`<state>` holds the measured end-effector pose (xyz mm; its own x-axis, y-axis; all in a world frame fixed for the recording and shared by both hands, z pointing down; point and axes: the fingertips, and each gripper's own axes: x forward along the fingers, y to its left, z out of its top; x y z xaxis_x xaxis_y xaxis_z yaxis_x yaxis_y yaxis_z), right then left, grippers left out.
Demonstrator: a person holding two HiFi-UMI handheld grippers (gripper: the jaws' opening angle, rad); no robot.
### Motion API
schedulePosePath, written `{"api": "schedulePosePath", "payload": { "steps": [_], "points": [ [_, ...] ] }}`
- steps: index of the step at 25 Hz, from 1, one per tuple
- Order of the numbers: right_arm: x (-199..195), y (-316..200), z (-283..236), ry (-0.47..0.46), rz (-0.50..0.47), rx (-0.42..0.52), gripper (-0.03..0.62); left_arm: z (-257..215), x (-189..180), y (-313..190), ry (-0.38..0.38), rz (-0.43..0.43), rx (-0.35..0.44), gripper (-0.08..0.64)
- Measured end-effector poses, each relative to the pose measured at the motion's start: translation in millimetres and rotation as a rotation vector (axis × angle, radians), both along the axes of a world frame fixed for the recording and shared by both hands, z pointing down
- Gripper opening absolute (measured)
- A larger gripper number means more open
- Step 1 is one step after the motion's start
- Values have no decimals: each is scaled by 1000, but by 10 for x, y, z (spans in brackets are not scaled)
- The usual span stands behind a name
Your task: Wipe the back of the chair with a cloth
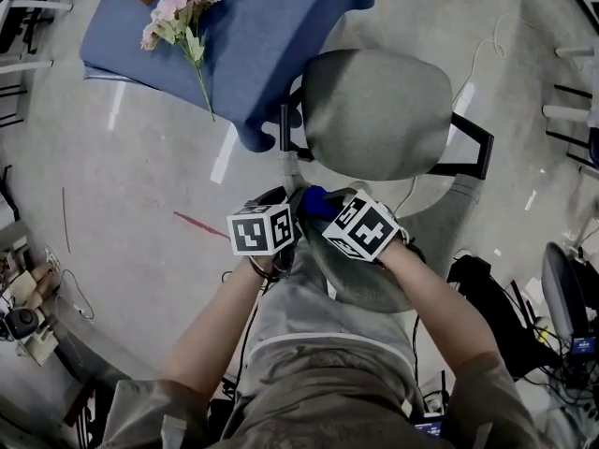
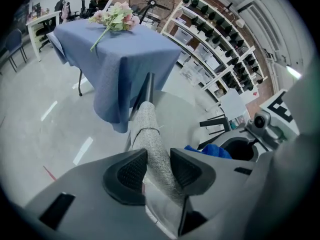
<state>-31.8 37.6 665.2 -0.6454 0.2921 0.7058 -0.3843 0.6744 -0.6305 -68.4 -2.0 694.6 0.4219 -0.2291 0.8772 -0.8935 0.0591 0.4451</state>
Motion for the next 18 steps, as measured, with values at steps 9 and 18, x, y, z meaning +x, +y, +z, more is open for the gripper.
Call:
{"api": "schedulePosePath", "payload": {
  "steps": [9,18],
  "points": [
    [1091,734,85,157,-218,-73,109,7,5,8,3,21,3,167],
    [3219,69,315,713,-315,23,107,12,13,-1,-4,15,6,166]
  ]
}}
